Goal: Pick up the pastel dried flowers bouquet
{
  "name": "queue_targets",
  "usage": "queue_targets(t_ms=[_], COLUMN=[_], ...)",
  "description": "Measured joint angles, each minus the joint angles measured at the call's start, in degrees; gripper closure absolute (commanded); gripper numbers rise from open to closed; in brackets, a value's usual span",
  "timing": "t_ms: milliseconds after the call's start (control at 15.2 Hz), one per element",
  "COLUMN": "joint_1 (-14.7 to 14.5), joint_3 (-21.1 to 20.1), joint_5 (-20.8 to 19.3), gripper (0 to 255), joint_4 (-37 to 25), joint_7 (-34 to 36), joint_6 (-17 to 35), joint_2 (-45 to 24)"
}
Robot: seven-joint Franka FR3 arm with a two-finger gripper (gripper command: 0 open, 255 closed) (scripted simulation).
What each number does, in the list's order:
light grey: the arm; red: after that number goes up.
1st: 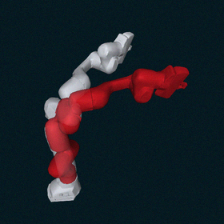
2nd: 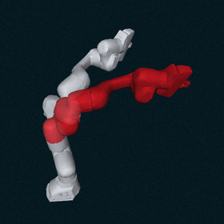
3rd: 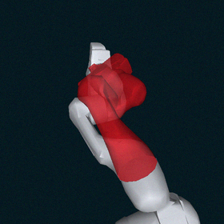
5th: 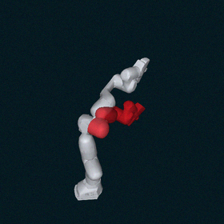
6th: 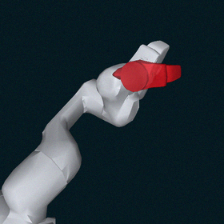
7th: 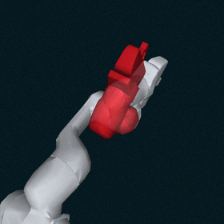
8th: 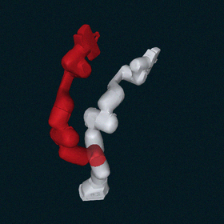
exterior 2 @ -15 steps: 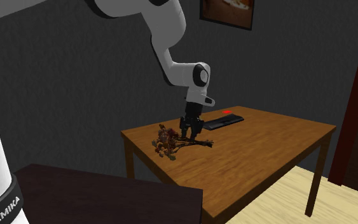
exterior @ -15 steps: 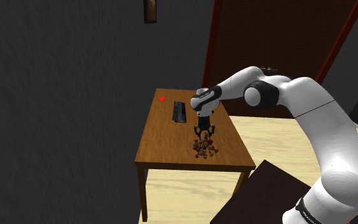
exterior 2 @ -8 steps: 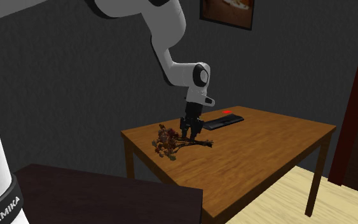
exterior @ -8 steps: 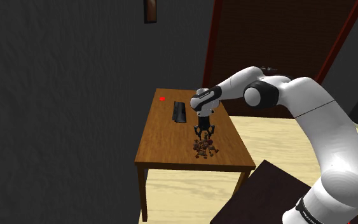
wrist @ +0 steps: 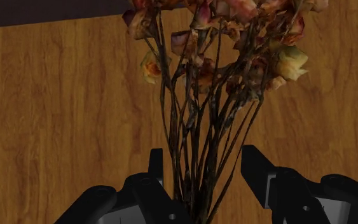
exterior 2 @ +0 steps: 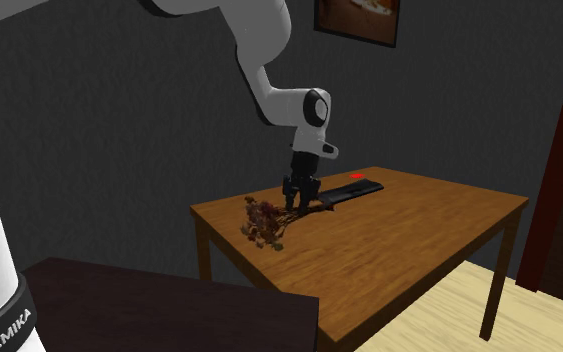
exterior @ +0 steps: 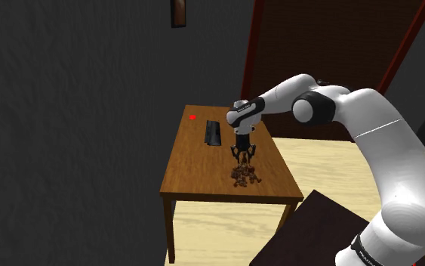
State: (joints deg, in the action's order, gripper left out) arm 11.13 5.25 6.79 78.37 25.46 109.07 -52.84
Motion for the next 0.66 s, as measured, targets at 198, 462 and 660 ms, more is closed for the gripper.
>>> queue_targets(t_ms=[198, 462, 660], joint_1=[-0.1, -0.1, -0.2], joint_3=[0.1, 0.2, 0.3], joint_5=[-0.1, -0.3, -0.4], gripper=[255, 255, 255], joint_4=[0.7, 1.2, 1.2], joint_7=[0.1, 0.1, 0.2], joint_6=[-1.0, -2.7, -3.9], joint_2=[1.7, 3.8, 5.1])
